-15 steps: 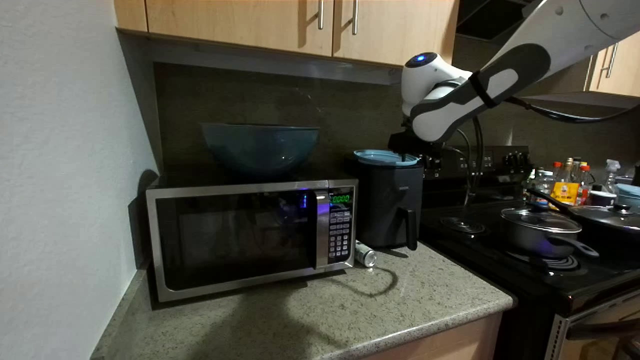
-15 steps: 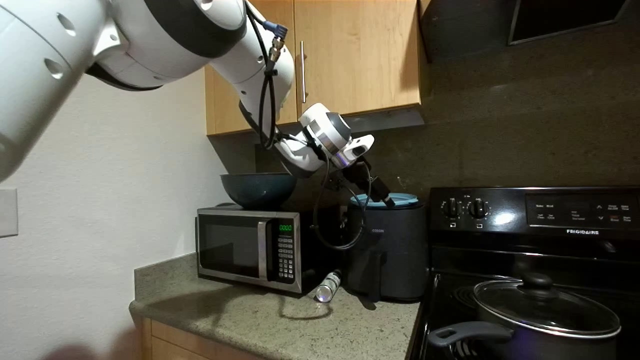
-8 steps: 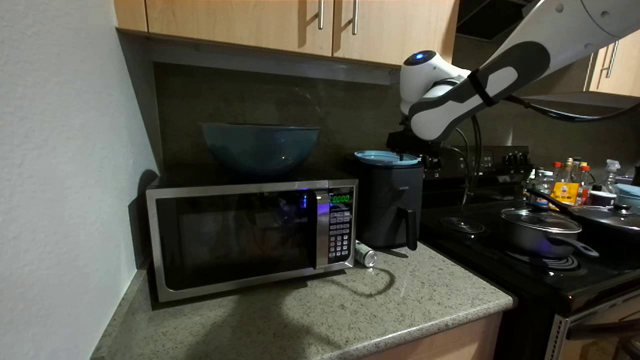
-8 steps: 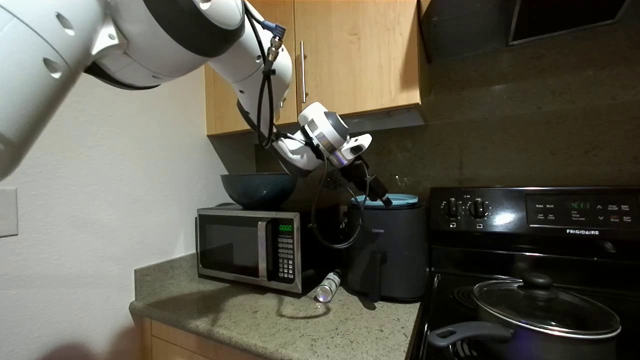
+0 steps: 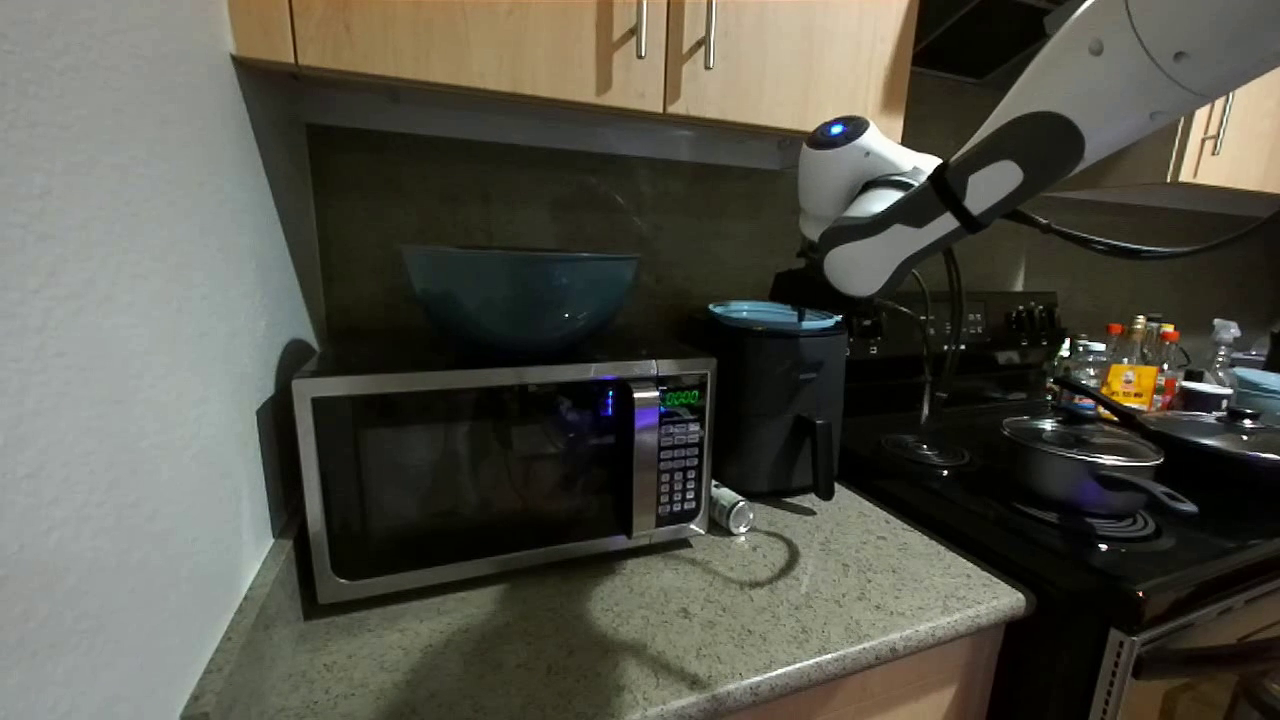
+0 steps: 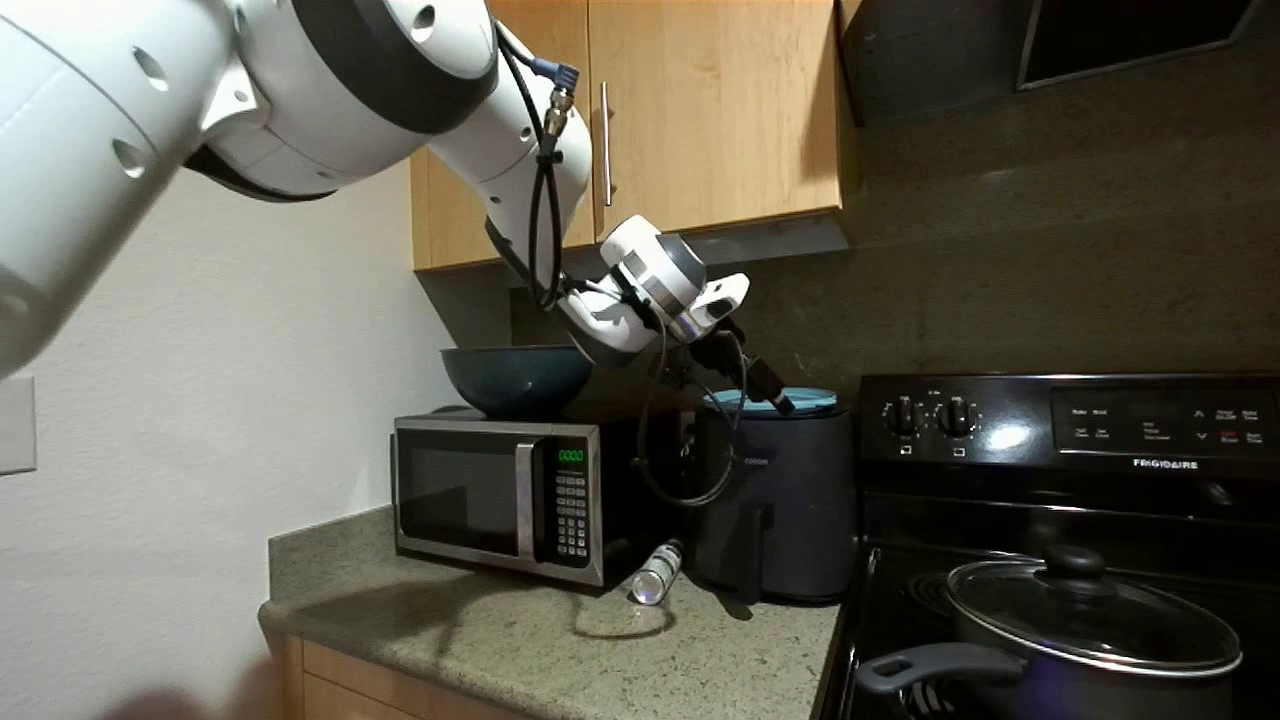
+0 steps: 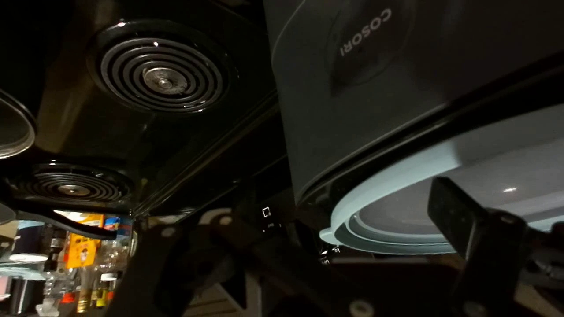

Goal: Remove the blue plate from the top of the air fryer and put it in the blue bowl, place the bowl on top of the air fryer

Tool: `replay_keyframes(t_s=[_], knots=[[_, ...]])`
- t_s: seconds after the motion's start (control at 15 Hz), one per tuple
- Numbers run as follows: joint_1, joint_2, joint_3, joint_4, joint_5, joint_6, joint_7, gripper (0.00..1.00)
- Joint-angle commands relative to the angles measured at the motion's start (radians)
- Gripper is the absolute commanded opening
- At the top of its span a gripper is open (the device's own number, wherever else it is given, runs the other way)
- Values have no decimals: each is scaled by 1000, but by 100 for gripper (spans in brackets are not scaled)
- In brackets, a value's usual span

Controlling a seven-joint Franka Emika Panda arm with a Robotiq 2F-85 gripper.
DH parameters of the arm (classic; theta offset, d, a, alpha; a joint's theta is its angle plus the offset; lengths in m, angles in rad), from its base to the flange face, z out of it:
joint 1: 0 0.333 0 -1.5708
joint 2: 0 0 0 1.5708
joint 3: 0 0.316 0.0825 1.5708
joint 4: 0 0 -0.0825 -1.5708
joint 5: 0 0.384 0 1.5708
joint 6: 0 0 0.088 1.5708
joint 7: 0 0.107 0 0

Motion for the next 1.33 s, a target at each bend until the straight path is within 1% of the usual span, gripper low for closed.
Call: replay_keyframes(t_s=[0.0, 0.2, 0.47, 0.73, 0.8, 0.87, 1.07, 1.27], knots=[[14, 53, -34, 47, -14, 32, 47, 100], [10, 50, -19, 56, 30, -45, -3, 100], [28, 24, -11, 63, 29, -180, -19, 100], [24, 6, 16, 65, 43, -233, -27, 100], [18, 5, 24, 68, 61, -243, -29, 75], [14, 5, 30, 71, 81, -248, -32, 74], [3, 8, 40, 86, 149, -250, -38, 54], [-2, 7, 36, 92, 214, -236, -41, 34]])
